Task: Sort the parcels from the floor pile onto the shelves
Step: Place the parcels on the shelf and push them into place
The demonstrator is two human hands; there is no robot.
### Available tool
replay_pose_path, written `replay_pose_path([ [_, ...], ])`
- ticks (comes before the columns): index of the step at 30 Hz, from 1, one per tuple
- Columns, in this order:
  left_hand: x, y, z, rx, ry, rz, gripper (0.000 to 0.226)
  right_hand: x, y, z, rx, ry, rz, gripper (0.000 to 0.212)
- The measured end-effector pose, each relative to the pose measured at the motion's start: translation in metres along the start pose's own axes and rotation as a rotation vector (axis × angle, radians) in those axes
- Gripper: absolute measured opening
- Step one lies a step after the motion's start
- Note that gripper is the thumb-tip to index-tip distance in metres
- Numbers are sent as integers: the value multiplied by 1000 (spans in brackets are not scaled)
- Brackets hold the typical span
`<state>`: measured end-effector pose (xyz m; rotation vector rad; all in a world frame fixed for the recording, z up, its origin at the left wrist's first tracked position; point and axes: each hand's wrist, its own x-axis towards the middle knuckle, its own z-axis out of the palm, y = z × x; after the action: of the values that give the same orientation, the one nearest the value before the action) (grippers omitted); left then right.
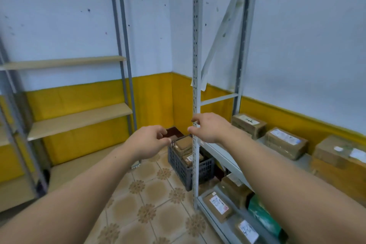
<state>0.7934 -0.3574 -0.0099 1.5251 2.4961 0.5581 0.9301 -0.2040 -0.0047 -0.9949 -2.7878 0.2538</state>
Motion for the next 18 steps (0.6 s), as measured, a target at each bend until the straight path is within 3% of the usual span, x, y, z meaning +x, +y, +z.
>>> replay_pose_path([
  [10, 169, -110, -13, 28, -12, -61, 40, 209, -22, 53, 34, -60, -2, 55],
  [18, 334, -222, -38, 64, -92, 25, 45, 381, -44, 96, 45, 58, 128, 56],
])
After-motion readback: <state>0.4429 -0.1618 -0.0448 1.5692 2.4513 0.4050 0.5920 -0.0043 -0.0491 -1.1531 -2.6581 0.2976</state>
